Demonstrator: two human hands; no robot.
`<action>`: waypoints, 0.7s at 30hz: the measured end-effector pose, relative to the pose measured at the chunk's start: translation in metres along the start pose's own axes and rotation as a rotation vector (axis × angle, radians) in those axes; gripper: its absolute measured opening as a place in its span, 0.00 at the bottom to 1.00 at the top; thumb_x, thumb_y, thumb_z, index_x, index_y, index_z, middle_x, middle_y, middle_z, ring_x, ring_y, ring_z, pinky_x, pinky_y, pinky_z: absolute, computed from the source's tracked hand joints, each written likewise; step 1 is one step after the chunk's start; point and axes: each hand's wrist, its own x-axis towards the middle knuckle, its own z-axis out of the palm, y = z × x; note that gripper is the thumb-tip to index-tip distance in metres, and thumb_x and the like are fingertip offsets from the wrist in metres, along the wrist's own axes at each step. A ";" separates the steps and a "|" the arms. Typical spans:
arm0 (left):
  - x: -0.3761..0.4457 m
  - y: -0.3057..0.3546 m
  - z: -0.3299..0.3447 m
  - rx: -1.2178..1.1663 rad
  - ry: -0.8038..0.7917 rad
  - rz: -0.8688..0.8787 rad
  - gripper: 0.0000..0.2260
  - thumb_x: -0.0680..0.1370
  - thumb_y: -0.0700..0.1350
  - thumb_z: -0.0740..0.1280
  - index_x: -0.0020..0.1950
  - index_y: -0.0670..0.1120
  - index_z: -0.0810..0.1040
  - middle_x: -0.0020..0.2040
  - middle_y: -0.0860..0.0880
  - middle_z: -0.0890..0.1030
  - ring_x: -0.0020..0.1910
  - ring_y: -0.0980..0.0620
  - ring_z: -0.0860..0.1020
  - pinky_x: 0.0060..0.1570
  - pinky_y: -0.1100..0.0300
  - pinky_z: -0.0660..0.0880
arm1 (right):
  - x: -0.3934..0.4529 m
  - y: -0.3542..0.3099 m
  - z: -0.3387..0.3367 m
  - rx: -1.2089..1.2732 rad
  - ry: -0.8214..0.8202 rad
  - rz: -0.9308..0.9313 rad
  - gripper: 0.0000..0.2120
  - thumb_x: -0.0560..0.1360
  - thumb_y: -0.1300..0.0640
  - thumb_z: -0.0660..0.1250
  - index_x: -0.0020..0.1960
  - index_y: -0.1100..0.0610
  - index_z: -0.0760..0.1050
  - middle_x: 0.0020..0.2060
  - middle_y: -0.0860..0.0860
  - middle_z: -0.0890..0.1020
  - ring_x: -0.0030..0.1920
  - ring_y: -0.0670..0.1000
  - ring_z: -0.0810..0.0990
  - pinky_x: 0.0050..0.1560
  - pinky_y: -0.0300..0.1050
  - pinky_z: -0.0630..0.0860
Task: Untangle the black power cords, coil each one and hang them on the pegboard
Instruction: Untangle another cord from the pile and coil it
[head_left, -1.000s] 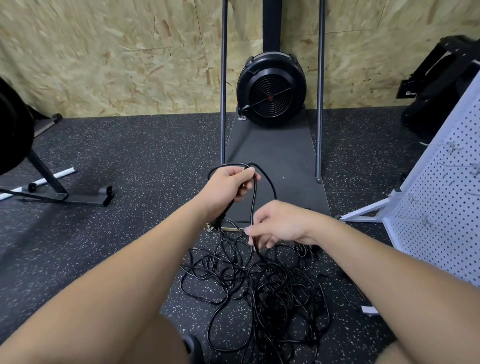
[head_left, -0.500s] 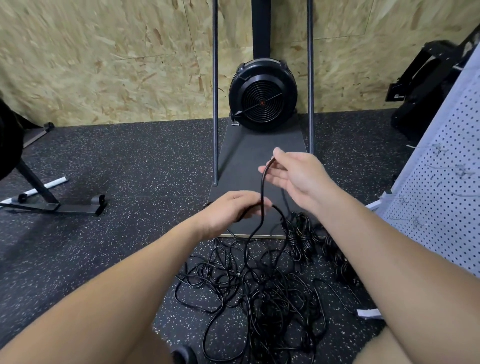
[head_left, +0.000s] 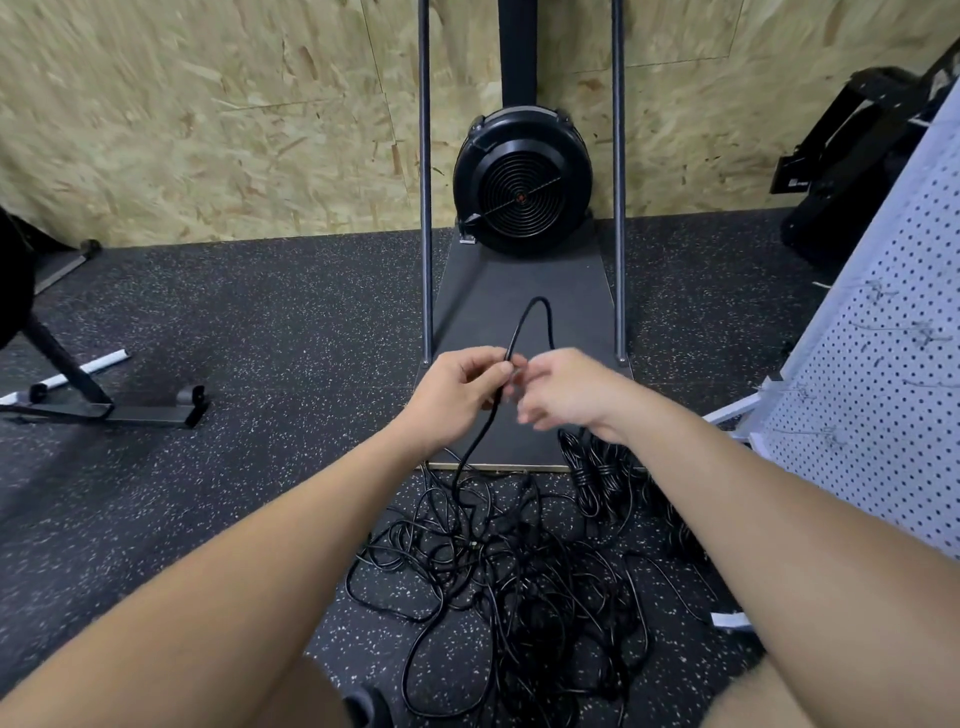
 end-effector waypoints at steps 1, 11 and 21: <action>0.001 0.004 0.002 -0.036 0.026 -0.004 0.09 0.88 0.40 0.66 0.64 0.41 0.85 0.41 0.48 0.82 0.42 0.50 0.79 0.47 0.54 0.79 | 0.000 0.003 0.006 -0.022 -0.081 0.022 0.18 0.74 0.72 0.75 0.62 0.60 0.82 0.58 0.59 0.87 0.56 0.55 0.89 0.57 0.53 0.88; 0.003 0.010 -0.001 -0.084 0.026 -0.154 0.17 0.86 0.35 0.61 0.70 0.44 0.83 0.61 0.46 0.88 0.62 0.47 0.85 0.69 0.43 0.80 | -0.002 0.002 0.021 0.185 -0.088 -0.049 0.07 0.87 0.66 0.65 0.59 0.68 0.81 0.56 0.62 0.88 0.51 0.58 0.91 0.53 0.48 0.88; -0.010 -0.025 -0.020 0.226 -0.173 -0.133 0.06 0.86 0.35 0.67 0.53 0.39 0.83 0.50 0.42 0.89 0.52 0.45 0.87 0.66 0.49 0.81 | 0.001 -0.010 -0.028 0.683 0.192 -0.178 0.10 0.88 0.65 0.63 0.64 0.72 0.76 0.56 0.67 0.87 0.56 0.61 0.90 0.63 0.54 0.85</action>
